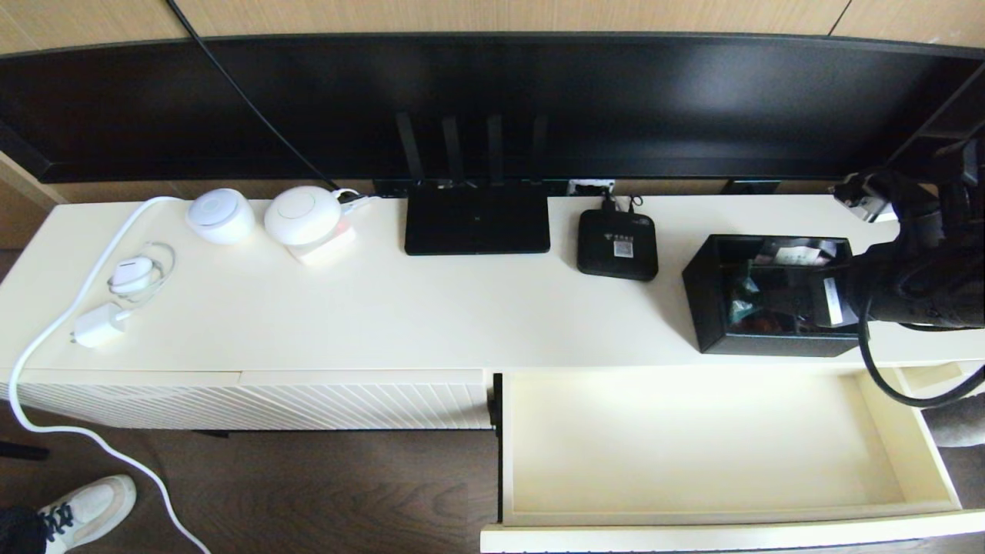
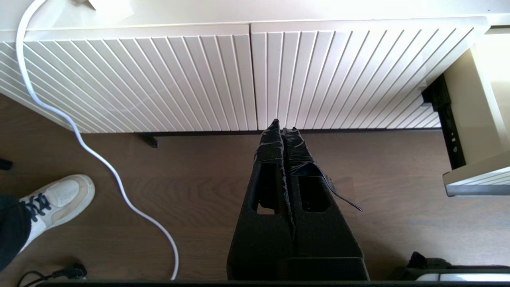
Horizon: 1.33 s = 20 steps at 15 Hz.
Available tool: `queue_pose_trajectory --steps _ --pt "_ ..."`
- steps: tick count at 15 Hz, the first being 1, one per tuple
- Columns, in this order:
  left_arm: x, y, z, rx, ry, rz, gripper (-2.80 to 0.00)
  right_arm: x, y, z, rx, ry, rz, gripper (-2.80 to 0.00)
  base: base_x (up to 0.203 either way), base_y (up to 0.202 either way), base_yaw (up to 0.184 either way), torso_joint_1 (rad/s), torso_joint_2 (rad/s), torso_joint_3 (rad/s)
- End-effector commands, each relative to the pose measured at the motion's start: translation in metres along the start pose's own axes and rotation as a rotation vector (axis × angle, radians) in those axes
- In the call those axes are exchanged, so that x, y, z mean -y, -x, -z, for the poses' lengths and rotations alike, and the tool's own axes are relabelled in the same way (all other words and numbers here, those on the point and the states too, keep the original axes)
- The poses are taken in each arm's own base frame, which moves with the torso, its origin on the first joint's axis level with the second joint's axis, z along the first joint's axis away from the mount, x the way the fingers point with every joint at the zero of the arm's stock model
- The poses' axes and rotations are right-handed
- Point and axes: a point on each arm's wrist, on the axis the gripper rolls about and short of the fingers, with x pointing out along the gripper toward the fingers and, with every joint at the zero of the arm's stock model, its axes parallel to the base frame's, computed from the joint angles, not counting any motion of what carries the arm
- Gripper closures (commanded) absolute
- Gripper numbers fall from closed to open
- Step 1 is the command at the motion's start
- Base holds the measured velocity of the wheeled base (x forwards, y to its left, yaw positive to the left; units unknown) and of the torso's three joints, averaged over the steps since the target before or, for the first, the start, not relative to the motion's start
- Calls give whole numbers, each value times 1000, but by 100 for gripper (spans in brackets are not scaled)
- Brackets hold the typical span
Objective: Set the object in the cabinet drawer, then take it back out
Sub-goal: Take the storage box out of the drawer and put it on the table, then close the drawer
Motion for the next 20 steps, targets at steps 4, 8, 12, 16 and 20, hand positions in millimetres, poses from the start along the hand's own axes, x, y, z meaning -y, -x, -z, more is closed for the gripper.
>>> queue_pose_trajectory --steps 4,8,12,16,20 --pt "0 0 0 0 0 0 0 0 30 0 58 17 5 0 0 0 0 0 0 0" --pt "0 0 0 0 0 0 0 2 41 7 65 47 14 0 0 0 0 0 0 0" --pt "0 0 0 0 0 0 0 -7 68 26 83 108 -35 0 0 0 0 0 0 0" --pt "0 0 0 0 0 0 0 -21 83 75 7 266 -148 0 0 0 0 0 0 0" --pt "0 0 0 0 0 0 0 -31 81 132 -170 466 -243 0 0 0 0 0 0 0"
